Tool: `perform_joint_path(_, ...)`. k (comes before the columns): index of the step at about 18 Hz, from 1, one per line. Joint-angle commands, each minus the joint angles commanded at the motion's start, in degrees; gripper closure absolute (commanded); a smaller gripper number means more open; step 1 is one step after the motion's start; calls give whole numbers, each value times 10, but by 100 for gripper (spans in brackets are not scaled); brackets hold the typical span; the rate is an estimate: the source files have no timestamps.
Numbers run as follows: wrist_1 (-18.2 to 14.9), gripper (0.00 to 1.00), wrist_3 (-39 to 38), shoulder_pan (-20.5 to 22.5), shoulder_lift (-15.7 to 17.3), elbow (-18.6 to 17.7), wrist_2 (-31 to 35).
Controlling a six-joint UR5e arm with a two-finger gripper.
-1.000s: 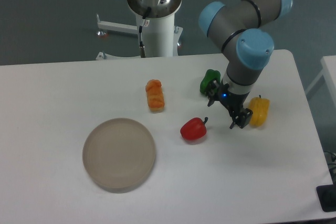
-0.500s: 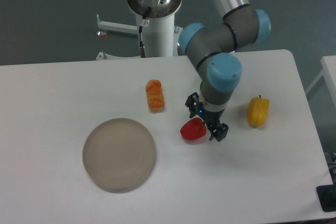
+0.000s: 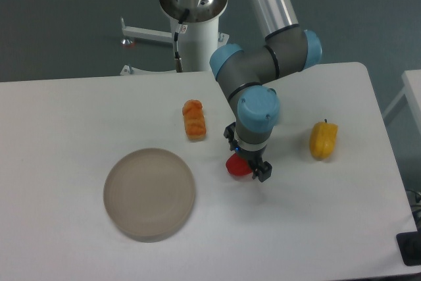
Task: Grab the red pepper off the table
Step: 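Lower the open gripper onto the red pepper and close on it, then lift the red pepper up and carry it toward the green pepper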
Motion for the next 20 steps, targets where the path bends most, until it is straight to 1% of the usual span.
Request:
perform_joint_path(1, -1, 3, 4, 0, 2, -2, 0)
perform_joint_path(2, 0, 11, 4, 0, 3, -5, 7)
perform_joint_path(3, 0, 31, 4, 0, 4, -8, 30)
perform_joint_path(4, -1, 38, 3, -1, 4, -8, 43)
perform_joint_path(6, -4, 40, 2, 0, 8, -4, 46)
perform_joint_path(7, -7, 44, 4, 1, 11, -2, 42)
perform_joint_path(8, -11, 54, -5, 3, 19, 2, 40)
perform_joint_path(10, -11, 55, -5, 5, 26, 3, 40)
perform_joint_path(12, -14, 55, -20, 11, 41, 8, 37)
perform_joint_path(14, -21, 55, -38, 20, 47, 30, 19)
perform_joint_path(16, -49, 55, -39, 28, 47, 54, 11)
perform_joint_path(17, -72, 55, -38, 36, 45, 73, 8)
perform_joint_path(18, -83, 55, -38, 48, 44, 83, -16)
perform_joint_path(20, -87, 56, -38, 55, 43, 97, -31)
